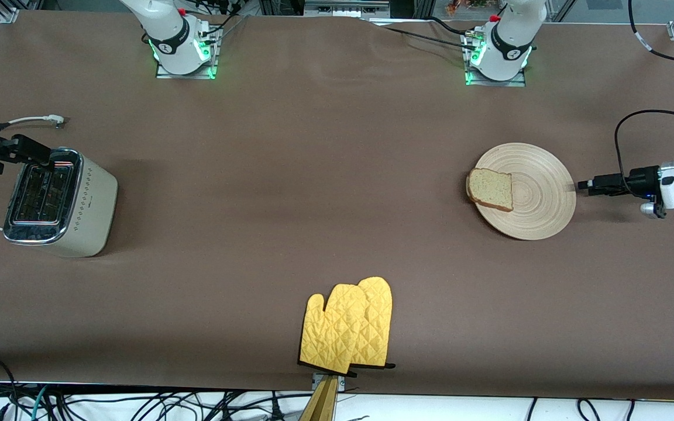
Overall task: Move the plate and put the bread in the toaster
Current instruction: 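Move the left gripper down to the rim of the wooden plate, then push the wooden plate with the left gripper toward the table middle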
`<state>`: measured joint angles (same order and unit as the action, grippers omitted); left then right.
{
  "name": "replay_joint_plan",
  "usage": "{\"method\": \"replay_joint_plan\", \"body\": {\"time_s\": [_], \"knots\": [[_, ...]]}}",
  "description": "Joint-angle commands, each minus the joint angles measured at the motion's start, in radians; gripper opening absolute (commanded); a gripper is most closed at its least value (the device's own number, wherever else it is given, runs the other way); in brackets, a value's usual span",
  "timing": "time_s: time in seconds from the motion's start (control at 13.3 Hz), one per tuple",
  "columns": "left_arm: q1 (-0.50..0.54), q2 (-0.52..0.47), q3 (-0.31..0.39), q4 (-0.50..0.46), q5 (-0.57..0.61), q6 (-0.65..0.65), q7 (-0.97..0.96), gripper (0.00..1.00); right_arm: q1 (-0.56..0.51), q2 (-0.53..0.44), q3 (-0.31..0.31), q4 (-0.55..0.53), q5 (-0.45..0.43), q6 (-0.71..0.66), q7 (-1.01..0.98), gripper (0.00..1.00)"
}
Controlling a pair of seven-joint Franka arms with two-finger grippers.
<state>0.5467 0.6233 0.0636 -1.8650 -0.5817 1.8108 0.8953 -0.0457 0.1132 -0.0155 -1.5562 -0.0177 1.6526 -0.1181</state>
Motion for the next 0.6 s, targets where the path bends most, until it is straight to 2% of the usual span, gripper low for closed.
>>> {"method": "replay_joint_plan", "body": {"time_s": [0.0,0.3,0.53], "knots": [[-0.005,0.016,-0.008,-0.037,-0.070,-0.005,0.028,1.00,-0.007,0.006,0.003,0.019,0.013,-0.013,0.003,1.00],[-0.014,0.038,-0.028,-0.037,-0.073,-0.002,0.030,0.98,-0.008,0.006,0.003,0.019,0.013,-0.013,0.001,1.00],[-0.022,0.056,-0.028,-0.037,-0.073,0.004,0.118,0.40,-0.008,0.006,0.003,0.019,0.013,-0.013,0.001,1.00]]}}
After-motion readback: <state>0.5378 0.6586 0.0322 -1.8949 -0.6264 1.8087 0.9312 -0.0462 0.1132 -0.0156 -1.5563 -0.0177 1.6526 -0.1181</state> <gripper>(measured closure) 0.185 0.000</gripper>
